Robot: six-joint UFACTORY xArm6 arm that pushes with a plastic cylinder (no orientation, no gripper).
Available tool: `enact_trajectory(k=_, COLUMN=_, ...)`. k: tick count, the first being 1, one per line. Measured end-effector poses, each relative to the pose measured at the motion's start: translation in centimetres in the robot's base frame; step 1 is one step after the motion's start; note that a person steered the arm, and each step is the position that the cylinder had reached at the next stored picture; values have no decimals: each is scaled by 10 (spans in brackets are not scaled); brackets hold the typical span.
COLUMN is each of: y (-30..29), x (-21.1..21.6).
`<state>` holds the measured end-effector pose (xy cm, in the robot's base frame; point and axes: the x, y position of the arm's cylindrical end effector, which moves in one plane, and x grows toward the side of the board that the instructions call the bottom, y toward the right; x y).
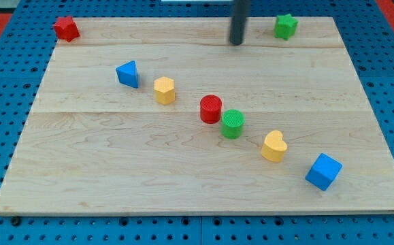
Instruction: Place the triangle between hexagon and green star
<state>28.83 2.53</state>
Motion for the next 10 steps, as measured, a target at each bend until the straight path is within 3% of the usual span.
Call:
enact_trajectory(k=1, y=-135, x=29)
enact_trajectory(k=2, y=-221, x=29)
enact_trajectory(k=3, y=-247, x=51)
enact_trajectory(k=5, y=-127, x=61)
enact_trajectory(k=6, y=-145, x=61)
enact_trajectory(k=7, y=-195, x=90)
enact_trajectory(k=8, y=-129, x=104)
enact_trajectory(k=10, y=-17, x=9)
